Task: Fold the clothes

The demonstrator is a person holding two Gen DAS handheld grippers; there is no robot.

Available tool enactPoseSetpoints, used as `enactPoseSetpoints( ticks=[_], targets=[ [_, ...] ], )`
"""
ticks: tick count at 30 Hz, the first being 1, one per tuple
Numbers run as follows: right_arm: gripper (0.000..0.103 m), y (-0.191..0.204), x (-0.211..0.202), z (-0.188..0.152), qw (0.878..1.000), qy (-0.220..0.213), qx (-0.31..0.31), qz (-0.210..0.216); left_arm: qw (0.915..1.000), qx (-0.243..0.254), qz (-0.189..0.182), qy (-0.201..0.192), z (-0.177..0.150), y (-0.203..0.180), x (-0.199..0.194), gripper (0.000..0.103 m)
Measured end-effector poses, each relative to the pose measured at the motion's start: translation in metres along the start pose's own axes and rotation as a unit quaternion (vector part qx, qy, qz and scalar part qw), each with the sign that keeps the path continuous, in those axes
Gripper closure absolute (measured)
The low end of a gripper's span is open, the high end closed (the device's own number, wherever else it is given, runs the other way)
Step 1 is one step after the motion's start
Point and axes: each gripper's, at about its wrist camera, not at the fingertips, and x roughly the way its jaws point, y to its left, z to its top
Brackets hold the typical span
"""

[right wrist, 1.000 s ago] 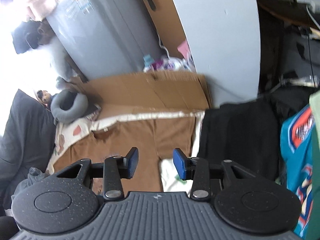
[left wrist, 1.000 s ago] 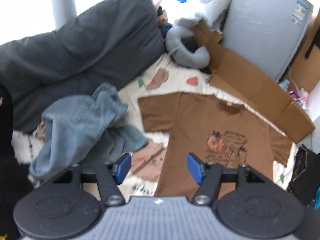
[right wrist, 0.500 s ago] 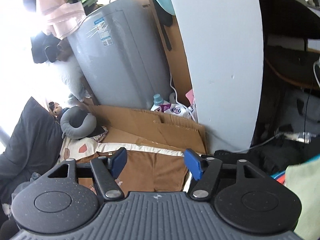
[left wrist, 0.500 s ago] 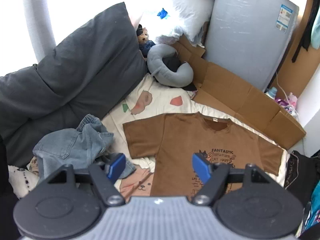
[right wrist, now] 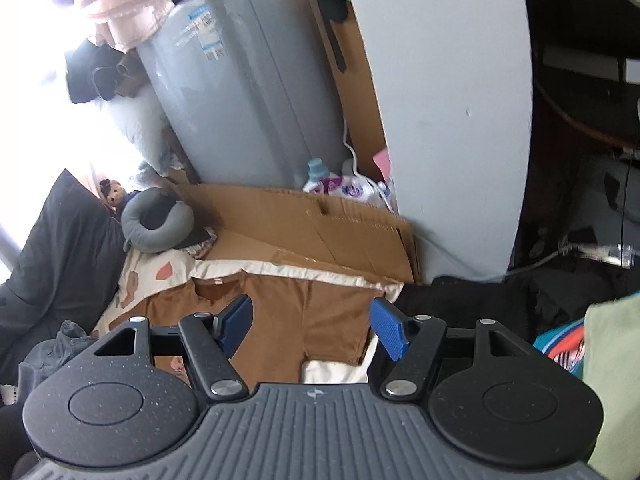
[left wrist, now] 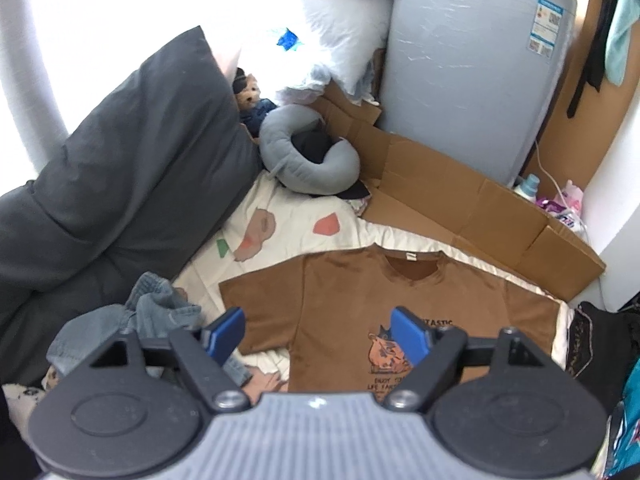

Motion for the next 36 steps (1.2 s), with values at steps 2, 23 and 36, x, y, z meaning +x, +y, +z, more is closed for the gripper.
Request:
enactPoseSetpoints(
  ticks=[2,23,36],
  targets=[
    [0.032,-0.005,0.009,-0.011,1.000,0.000,0.015,-0.003,1.0000,0.005,-0.005,0.002,0.004,-0.007,0.009,0.021],
    [0.032,-0.016,0.105,-0.089,0.997,0.033,0.064,-0.013,0.9933,0.085,-0.060,0.051,-0.019,-0.092,0.145,0.016],
    [0.032,0.000,0.158,-0.116,0.998,0.043,0.053,-0.016,0.9837,0.109,-0.126,0.069,-0.033,-0.136,0.214,0.016]
  ],
)
